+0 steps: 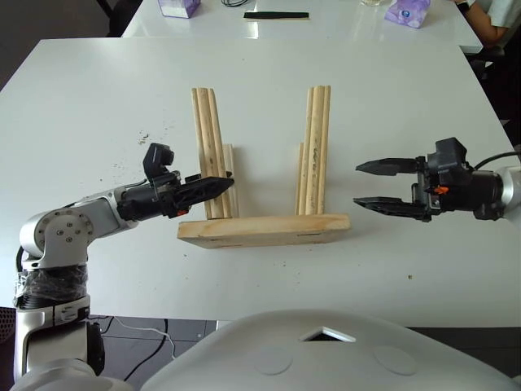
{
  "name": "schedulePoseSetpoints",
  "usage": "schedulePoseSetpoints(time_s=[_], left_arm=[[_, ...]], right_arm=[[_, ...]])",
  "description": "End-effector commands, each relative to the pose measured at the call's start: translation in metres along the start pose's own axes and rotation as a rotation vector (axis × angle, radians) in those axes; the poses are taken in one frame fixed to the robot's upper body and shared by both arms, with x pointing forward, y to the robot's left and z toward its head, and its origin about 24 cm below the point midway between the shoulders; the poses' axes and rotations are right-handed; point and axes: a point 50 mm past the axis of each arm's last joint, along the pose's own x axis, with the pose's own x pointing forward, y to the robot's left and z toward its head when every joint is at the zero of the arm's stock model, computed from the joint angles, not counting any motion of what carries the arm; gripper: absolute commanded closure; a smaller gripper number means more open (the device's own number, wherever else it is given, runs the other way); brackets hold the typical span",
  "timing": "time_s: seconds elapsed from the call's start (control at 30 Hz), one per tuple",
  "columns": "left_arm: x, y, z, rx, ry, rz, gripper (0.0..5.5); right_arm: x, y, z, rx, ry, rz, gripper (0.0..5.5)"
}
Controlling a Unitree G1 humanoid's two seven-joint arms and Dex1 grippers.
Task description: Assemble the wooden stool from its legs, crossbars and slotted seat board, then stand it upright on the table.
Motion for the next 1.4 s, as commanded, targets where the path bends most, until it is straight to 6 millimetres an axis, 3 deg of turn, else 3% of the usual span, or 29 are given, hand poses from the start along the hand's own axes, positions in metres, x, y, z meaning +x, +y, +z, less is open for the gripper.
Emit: schedulePoseSetpoints(time_s=[0.03, 0.2, 0.33, 0.57, 0.77, 0.87, 1.0, 1.1, 1.2, 1.3, 1.4], left_arm=[[-0.011, 0.011, -0.010, 0.027, 0.084, 0.098, 0.14], [-0.031, 0.025, -0.016, 0.050, 0.080, 0.177, 0.14], [-0.043, 0.013, -0.004, 0.102, -0.009, 0.124, 0.14], [-0.042, 0.002, 0.005, 0.141, -0.057, 0.084, 0.14], [-0.086, 0.003, 0.006, 0.269, -0.092, 0.253, 0.14], [-0.113, 0.003, -0.008, 0.308, -0.003, 0.331, 0.14], [-0.141, 0.009, -0.046, 0.414, 0.278, 0.453, 0.14], [-0.120, 0.018, -0.059, 0.607, 0.409, 0.439, 0.14], [-0.100, 0.031, -0.068, 0.765, 0.408, 0.437, 0.14], [-0.085, 0.040, -0.077, 0.842, 0.375, 0.425, 0.14], [-0.083, 0.046, -0.092, 0.870, 0.408, 0.411, 0.14]], right_arm=[[0.002, 0.001, -0.002, -0.010, 0.012, -0.005, 2.62], [0.001, 0.001, -0.005, -0.002, 0.024, -0.012, 2.62], [-0.006, -0.005, -0.003, 0.029, -0.006, -0.051, 2.62], [-0.006, -0.004, -0.007, 0.043, -0.009, -0.053, 2.62], [-0.017, -0.009, -0.019, 0.071, 0.039, -0.117, 2.62], [-0.021, -0.012, -0.029, 0.081, 0.093, -0.163, 2.62], [-0.022, -0.002, -0.059, 0.076, 0.255, -0.133, 2.62], [-0.013, 0.010, -0.080, 0.090, 0.304, -0.097, 2.62], [-0.001, 0.016, -0.088, 0.073, 0.302, -0.064, 2.62], [0.009, 0.020, -0.096, 0.061, 0.305, -0.018, 2.62], [0.021, 0.019, -0.105, 0.045, 0.309, 0.005, 2.62]])
